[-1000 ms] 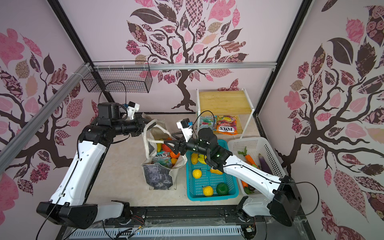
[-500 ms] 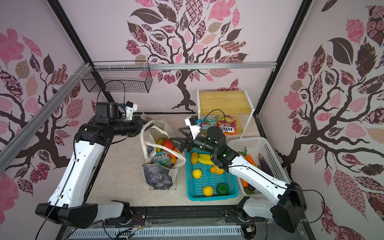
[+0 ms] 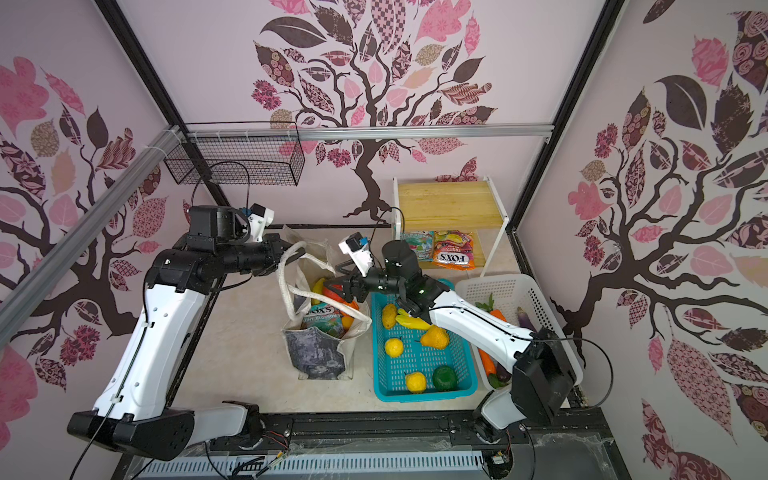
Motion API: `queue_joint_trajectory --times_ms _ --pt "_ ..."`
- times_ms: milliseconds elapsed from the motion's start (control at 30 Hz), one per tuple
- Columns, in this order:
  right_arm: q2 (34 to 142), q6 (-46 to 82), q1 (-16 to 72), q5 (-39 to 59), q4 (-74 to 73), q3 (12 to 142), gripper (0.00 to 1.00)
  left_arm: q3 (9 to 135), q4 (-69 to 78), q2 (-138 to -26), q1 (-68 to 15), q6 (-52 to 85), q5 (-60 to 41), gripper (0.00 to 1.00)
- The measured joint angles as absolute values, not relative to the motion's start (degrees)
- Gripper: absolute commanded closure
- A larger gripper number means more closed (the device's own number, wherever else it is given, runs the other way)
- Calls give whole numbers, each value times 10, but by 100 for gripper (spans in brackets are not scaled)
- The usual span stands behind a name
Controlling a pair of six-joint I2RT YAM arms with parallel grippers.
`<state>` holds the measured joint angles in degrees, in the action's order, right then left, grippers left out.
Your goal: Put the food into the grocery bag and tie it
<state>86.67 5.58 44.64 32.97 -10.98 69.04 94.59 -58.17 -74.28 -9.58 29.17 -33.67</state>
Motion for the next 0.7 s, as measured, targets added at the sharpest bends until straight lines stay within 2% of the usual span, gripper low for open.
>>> queue_joint_trajectory --times_ms 300,333,433,700 --pt "877 19 476 384 -133 694 27 907 -549 -702 -96 289 -336 100" --pt "877 17 476 387 -135 694 24 904 -546 -701 -96 289 -337 100" --pt "877 13 478 390 -135 695 9 900 -536 -701 -96 286 -338 100" --pt "867 -11 483 389 -159 677 11 883 -518 -692 -95 283 -338 100"
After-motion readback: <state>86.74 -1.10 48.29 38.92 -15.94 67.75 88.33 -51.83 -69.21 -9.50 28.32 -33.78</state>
